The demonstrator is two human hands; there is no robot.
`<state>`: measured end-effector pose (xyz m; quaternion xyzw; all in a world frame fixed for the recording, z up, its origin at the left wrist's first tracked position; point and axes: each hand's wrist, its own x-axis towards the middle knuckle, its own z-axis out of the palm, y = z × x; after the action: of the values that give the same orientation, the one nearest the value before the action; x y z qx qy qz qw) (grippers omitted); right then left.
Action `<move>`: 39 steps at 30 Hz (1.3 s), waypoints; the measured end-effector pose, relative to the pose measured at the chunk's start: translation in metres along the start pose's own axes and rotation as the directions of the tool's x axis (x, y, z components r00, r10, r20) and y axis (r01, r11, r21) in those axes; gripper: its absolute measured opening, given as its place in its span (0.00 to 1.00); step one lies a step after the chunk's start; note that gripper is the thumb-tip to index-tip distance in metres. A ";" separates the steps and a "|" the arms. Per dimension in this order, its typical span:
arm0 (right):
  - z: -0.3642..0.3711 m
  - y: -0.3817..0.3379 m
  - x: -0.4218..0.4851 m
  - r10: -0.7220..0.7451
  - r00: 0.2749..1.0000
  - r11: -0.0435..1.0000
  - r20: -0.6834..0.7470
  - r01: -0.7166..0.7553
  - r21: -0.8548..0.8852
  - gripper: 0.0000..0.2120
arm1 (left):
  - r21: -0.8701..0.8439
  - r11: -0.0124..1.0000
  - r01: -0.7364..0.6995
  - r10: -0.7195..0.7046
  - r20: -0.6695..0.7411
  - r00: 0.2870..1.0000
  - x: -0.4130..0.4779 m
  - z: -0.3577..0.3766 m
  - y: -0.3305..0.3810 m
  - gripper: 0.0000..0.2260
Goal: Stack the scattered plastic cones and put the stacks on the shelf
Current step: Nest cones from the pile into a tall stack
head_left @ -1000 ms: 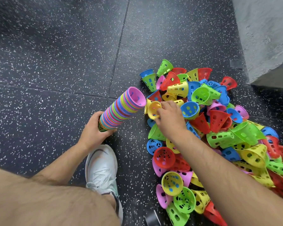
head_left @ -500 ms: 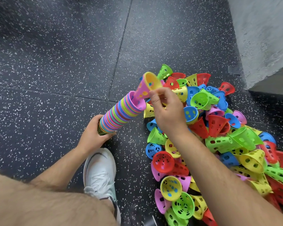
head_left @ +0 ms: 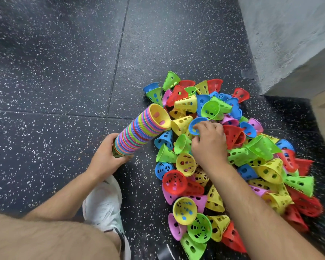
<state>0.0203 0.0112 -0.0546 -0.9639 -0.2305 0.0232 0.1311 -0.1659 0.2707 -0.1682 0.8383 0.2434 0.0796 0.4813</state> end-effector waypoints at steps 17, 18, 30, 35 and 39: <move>-0.026 0.028 0.010 0.064 0.989 0.942 -0.136 -0.015 0.334 0.08 | -0.006 1.000 0.006 -0.005 0.048 0.999 -0.005 0.034 0.006 0.30; -0.031 0.024 0.009 0.073 0.984 0.920 -0.164 -0.003 0.392 0.07 | -0.010 1.000 0.011 -0.010 0.043 0.999 -0.006 0.034 0.007 0.30; -0.049 -0.031 -0.014 -0.023 0.979 0.803 -0.202 0.139 0.580 0.06 | 0.054 0.998 0.023 -0.025 0.030 0.999 -0.011 0.037 0.011 0.31; -0.034 -0.024 -0.026 -0.126 0.989 0.888 0.082 0.075 0.455 0.16 | 0.040 0.999 0.029 -0.029 0.018 0.999 -0.010 0.038 0.005 0.31; -0.021 -0.010 -0.024 -0.056 0.995 0.935 0.078 0.025 0.352 0.11 | 0.035 0.999 0.011 -0.011 0.018 1.000 -0.011 0.037 0.007 0.30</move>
<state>-0.0035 0.0041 -0.0321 -0.9182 -0.2479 0.1029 0.2913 -0.1594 0.2342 -0.1807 0.8459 0.2451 0.0653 0.4691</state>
